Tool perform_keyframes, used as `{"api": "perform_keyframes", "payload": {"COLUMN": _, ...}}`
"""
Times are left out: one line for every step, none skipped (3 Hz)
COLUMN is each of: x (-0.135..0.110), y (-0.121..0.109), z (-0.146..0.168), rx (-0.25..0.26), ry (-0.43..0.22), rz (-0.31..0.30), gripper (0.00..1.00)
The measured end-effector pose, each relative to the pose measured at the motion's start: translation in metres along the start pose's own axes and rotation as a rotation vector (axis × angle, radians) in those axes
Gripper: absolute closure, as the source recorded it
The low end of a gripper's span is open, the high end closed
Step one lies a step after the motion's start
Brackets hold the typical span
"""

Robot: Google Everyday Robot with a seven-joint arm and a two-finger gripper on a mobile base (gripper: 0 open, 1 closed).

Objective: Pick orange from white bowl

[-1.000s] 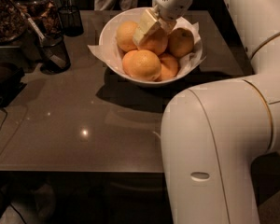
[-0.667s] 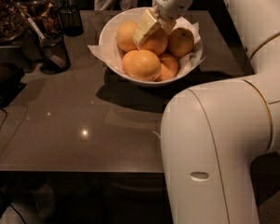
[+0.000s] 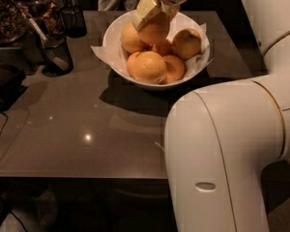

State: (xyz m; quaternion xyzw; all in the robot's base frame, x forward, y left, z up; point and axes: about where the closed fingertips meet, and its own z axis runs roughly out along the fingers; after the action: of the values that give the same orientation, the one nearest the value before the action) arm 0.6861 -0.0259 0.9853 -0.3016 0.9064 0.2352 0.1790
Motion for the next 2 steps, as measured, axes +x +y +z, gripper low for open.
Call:
{"api": "perform_keyframes", "payload": {"x": -0.004, "y": -0.001, "z": 0.004, "rx": 0.001, "ry": -0.008, "rz": -0.001, "gripper": 1.00}}
{"api": "perform_keyframes", "payload": {"x": -0.014, "y": 0.023, "z": -0.010, "rx": 0.055, "ry": 0.012, "rz": -0.025, "gripper": 1.00}}
